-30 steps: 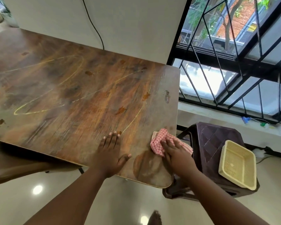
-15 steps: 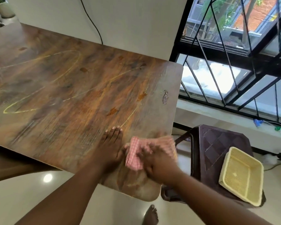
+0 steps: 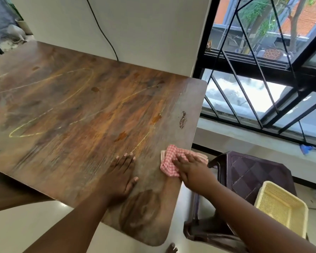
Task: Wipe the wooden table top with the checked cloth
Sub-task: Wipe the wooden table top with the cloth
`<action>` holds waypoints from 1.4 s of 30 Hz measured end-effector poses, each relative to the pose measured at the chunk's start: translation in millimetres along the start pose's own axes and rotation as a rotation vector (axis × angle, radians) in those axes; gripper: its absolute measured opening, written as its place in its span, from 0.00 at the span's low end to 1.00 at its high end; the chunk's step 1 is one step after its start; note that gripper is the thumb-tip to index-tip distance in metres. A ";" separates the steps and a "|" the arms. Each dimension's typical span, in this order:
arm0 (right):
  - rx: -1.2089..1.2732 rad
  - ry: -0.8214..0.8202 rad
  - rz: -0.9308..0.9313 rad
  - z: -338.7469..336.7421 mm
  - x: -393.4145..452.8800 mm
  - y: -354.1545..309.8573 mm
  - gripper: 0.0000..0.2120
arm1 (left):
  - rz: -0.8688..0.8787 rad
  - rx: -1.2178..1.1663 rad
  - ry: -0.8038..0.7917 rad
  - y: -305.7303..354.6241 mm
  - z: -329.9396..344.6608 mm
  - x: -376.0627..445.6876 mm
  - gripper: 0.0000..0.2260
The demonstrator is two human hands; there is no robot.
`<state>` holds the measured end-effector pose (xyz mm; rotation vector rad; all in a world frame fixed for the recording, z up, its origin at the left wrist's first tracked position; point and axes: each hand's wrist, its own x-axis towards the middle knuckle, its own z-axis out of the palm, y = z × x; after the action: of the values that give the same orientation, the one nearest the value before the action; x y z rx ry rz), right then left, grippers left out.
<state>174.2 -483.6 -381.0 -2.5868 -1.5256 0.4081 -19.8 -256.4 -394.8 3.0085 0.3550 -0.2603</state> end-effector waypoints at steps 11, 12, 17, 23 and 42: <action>0.004 -0.078 -0.060 7.9 30.3 -50.7 0.25 | 0.061 -0.088 0.025 18.0 -7.5 56.2 0.33; 0.011 -0.082 -0.067 8.5 23.4 -53.0 0.25 | 0.081 -0.091 0.019 16.4 -8.8 62.2 0.33; 0.002 -0.082 -0.027 -2.4 12.9 -40.6 0.24 | 0.117 -0.055 0.024 7.4 -12.4 87.1 0.28; -0.009 -0.004 0.248 -9.9 56.1 -12.0 0.26 | 0.156 -0.061 0.079 7.1 -15.7 114.6 0.30; -0.008 0.023 0.262 -41.0 175.0 79.4 0.26 | 0.142 -0.155 0.068 36.7 -12.7 144.6 0.32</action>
<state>332.9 -368.1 -390.3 -2.7955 -1.1856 0.3952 129.5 -258.4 -405.5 2.8773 0.1581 -0.1135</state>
